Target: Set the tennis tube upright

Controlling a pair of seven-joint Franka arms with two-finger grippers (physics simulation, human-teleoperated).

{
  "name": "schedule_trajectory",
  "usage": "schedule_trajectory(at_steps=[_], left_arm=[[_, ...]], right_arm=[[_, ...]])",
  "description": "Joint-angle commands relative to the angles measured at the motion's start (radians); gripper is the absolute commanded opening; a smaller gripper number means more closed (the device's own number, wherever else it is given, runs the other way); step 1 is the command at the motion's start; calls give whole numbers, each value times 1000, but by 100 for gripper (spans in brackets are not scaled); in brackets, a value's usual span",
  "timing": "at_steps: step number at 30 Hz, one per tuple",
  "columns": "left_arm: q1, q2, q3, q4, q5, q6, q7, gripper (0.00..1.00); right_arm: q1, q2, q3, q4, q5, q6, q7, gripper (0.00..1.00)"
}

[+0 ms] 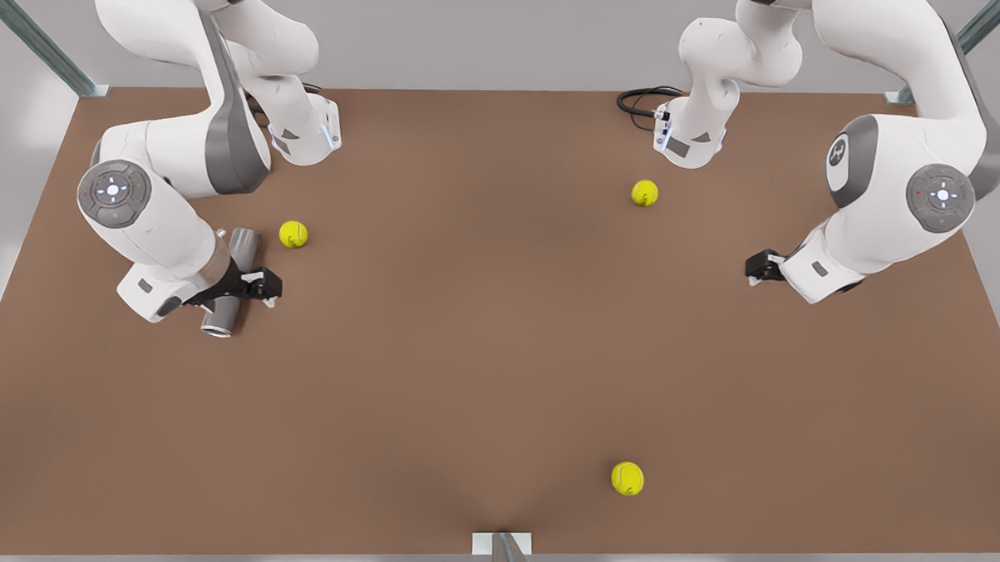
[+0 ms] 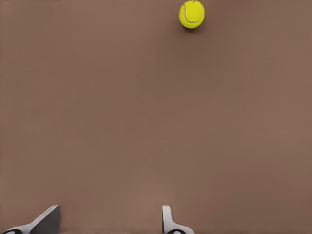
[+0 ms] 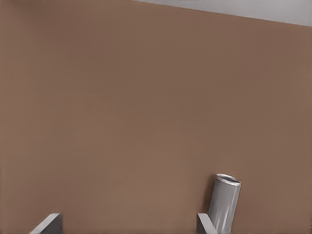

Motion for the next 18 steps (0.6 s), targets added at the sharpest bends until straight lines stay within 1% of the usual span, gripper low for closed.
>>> schedule_trajectory(at_steps=[1,4,7,8,10,12,14,16,18], left_arm=[[0,0,0,0,17,0,0,100],[0,0,-5,2,17,0,0,100],[0,6,-5,2,17,2,-2,100],[0,6,-6,2,17,3,-2,100],[1,8,-12,2,17,3,-2,100],[9,8,-26,2,17,3,-2,100],[15,14,-32,2,17,5,-2,100],[15,15,-37,2,17,5,-2,100],[15,15,-38,2,17,5,-2,100]], right_arm=[[-1,0,0,-1,0,0,-1,100],[5,51,-1,-13,-14,-3,10,100],[-54,83,0,-61,-74,-3,8,100],[-88,67,5,-130,-66,-6,10,100],[-142,-57,6,-297,-63,9,16,100],[-240,-101,6,-444,-28,123,11,100],[-329,-83,6,-484,18,207,-6,100],[-357,-58,6,-519,44,241,-7,100],[-369,-57,6,-585,44,331,-12,100]])
